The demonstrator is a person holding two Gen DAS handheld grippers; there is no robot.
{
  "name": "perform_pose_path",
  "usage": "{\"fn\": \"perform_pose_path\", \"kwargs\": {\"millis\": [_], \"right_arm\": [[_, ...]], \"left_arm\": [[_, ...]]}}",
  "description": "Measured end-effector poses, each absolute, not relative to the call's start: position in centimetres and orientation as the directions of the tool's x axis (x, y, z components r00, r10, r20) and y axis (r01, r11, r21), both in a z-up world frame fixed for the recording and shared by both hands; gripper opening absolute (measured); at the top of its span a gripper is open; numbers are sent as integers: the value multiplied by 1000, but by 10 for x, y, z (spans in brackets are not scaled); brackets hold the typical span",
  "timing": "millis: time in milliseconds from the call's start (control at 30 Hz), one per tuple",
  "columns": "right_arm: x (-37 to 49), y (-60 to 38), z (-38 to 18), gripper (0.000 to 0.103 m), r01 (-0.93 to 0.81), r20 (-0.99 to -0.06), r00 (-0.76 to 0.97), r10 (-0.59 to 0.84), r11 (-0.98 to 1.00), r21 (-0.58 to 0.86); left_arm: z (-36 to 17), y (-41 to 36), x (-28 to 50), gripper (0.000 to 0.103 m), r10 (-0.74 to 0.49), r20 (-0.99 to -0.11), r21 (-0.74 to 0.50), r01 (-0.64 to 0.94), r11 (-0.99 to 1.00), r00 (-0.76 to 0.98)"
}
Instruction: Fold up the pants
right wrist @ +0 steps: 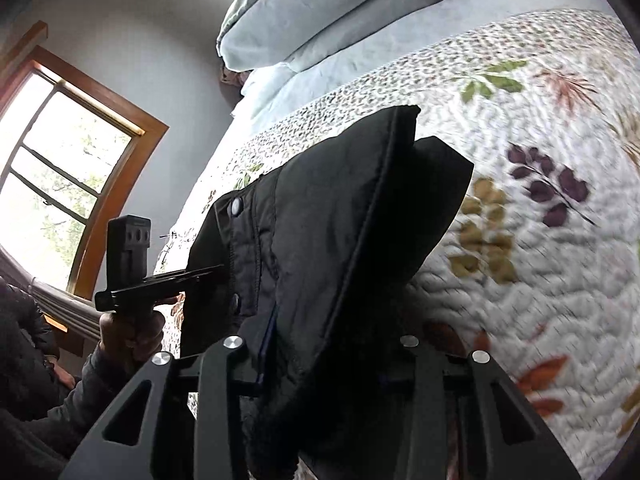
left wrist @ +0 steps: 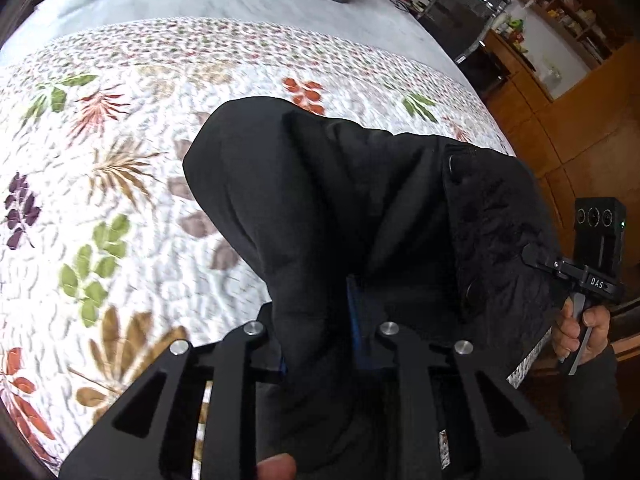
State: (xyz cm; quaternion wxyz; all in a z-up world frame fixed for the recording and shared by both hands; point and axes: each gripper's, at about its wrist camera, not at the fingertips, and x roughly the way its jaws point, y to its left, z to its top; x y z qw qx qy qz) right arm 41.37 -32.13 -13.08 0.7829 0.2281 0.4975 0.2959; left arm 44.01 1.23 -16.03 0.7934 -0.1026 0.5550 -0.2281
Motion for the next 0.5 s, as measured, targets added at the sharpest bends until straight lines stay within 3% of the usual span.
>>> {"fn": "perform_pose_path", "kwargs": {"millis": [500], "right_arm": [[454, -279, -150, 37, -233, -655, 282, 701, 712, 662]], "left_arm": [[-174, 56, 472, 21, -451, -849, -408, 199, 891, 275]]}}
